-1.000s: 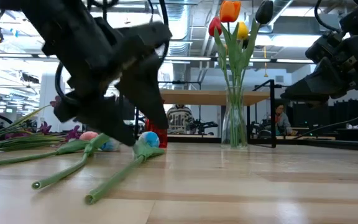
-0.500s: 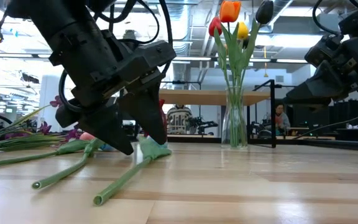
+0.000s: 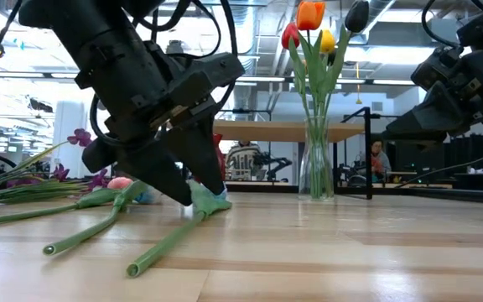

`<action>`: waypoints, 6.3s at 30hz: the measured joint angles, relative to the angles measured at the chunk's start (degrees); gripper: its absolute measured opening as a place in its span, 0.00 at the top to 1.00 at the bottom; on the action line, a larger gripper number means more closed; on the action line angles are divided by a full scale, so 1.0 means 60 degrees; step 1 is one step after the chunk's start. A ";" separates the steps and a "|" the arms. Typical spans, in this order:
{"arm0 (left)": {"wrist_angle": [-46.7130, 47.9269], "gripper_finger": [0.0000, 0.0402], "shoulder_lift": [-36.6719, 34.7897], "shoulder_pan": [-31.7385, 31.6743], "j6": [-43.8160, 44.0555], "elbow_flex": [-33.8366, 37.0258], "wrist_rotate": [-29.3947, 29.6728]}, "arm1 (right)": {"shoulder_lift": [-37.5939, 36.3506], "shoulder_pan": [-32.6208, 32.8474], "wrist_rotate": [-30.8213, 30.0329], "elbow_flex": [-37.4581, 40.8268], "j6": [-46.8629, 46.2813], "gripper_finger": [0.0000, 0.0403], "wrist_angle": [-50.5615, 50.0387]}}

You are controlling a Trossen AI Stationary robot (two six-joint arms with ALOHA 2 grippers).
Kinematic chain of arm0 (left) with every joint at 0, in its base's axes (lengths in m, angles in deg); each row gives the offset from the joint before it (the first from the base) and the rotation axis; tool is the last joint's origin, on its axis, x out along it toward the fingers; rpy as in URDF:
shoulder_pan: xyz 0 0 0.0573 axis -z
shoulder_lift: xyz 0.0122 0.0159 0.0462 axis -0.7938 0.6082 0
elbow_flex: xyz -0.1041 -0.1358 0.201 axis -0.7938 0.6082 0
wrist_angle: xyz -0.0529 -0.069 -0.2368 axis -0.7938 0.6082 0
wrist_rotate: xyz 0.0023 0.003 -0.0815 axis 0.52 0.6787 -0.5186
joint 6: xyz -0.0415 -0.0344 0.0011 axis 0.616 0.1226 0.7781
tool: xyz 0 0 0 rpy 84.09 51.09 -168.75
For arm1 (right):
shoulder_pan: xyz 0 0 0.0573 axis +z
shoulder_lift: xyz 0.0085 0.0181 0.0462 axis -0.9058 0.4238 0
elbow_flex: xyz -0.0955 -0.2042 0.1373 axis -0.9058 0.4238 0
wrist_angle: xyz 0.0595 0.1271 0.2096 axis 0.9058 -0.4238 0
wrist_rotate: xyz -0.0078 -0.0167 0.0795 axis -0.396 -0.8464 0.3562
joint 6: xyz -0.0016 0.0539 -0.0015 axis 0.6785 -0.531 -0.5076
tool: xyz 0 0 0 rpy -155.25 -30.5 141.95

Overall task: Pick and place flowers into a vace then onto a shelf
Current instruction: Put the right white flower into the red vase

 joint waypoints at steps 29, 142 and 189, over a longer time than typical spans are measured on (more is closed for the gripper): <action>0.0041 0.72 -0.0004 -0.0231 -0.0522 0.0007 -0.0202 | 0.0000 0.0000 0.0000 0.0002 0.0004 0.71 0.0000; -1.6838 1.00 -0.4397 -0.2775 -1.5783 0.5446 0.1891 | 0.0004 -0.0022 -0.0517 0.0002 0.0601 0.71 0.0149; -1.4930 1.00 -0.4371 -0.4750 -1.4466 0.5446 0.0656 | 0.0004 -0.0022 -0.0516 0.0002 0.0765 0.71 0.0153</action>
